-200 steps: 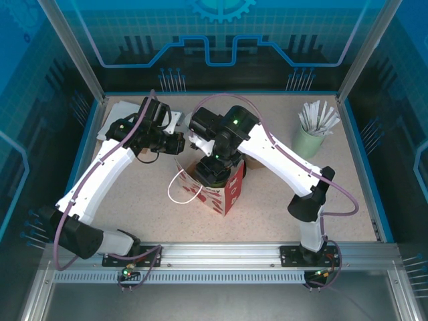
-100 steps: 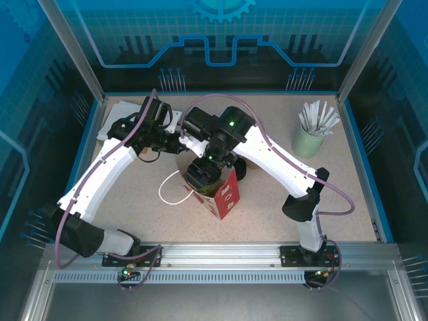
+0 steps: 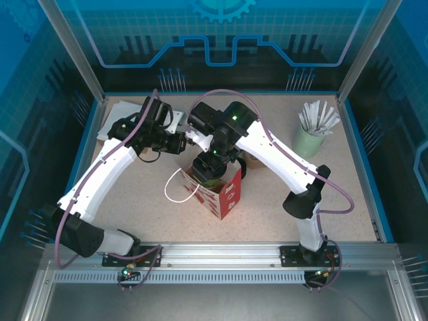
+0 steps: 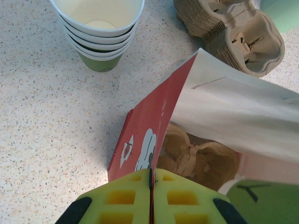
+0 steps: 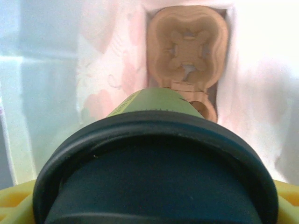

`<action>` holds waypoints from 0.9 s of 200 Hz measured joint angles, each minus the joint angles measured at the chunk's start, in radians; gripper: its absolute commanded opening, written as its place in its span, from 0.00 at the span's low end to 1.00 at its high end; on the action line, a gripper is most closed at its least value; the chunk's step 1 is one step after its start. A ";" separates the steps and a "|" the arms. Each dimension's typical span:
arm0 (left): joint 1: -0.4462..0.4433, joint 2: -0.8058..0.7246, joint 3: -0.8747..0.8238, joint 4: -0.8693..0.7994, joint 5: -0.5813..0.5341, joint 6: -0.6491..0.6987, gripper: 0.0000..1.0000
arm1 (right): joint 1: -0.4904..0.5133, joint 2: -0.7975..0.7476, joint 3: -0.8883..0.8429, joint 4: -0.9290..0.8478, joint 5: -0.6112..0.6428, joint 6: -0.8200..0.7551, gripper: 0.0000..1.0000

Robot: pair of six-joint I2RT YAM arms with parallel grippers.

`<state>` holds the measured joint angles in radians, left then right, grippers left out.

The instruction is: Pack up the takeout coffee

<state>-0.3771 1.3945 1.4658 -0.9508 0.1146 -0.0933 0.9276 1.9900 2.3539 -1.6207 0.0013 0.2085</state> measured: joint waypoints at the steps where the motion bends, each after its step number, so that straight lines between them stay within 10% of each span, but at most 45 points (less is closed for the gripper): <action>1: 0.000 0.000 0.000 0.000 0.000 0.000 0.08 | 0.000 0.000 -0.001 0.000 0.000 0.000 0.75; 110: -0.003 0.000 0.000 0.000 0.014 0.026 0.09 | -0.012 0.000 -0.112 0.002 0.116 -0.119 0.76; 180: -0.005 0.031 -0.003 -0.005 0.002 0.041 0.28 | -0.025 -0.015 -0.250 0.084 0.095 -0.158 0.76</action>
<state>-0.3824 1.4250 1.4628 -0.9562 0.1169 -0.0521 0.9024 1.9747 2.1036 -1.5372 0.0963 0.0502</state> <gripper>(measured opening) 0.271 0.839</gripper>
